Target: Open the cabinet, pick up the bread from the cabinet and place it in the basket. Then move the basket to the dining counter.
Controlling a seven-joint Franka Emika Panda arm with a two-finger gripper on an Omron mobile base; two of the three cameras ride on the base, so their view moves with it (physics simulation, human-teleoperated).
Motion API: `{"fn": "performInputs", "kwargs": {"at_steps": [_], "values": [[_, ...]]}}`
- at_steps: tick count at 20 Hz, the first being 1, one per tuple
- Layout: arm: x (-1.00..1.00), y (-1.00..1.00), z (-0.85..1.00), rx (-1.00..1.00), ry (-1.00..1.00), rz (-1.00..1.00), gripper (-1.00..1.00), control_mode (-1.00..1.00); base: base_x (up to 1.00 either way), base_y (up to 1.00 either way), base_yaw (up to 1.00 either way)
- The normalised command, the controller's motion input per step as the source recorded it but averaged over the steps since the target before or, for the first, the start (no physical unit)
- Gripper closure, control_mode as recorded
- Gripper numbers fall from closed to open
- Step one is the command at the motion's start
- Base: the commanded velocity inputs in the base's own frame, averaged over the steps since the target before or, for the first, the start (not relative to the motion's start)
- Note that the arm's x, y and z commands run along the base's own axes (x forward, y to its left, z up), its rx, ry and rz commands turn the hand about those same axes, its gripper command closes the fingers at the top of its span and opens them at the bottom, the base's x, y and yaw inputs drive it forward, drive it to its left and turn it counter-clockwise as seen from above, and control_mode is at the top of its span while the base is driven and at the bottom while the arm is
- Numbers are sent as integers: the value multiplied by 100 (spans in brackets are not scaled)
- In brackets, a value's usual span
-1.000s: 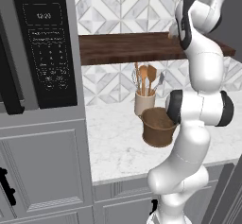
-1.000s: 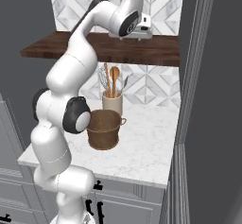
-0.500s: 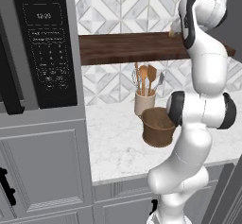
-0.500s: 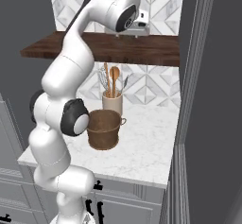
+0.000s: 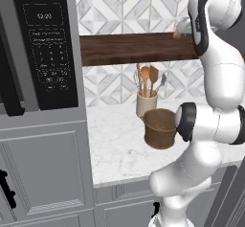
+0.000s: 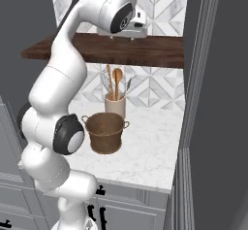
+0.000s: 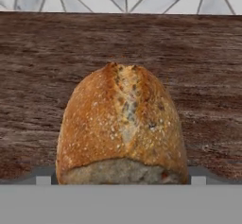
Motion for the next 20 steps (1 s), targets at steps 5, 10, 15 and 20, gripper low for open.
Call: {"fn": "performInputs", "kwargs": {"at_steps": [5, 10, 15, 20], "values": [[-100, 24, 0, 0, 0, 0, 100, -100, 0, 0, 0], [-100, 13, -13, 0, 0, 0, 100, -100, 0, 0, 0], [-100, 3, -31, 0, 6, 1, 100, -100, 0, 0, 0], [-97, 6, -52, 0, 23, 4, 100, -100, 0, 0, 0]]}}
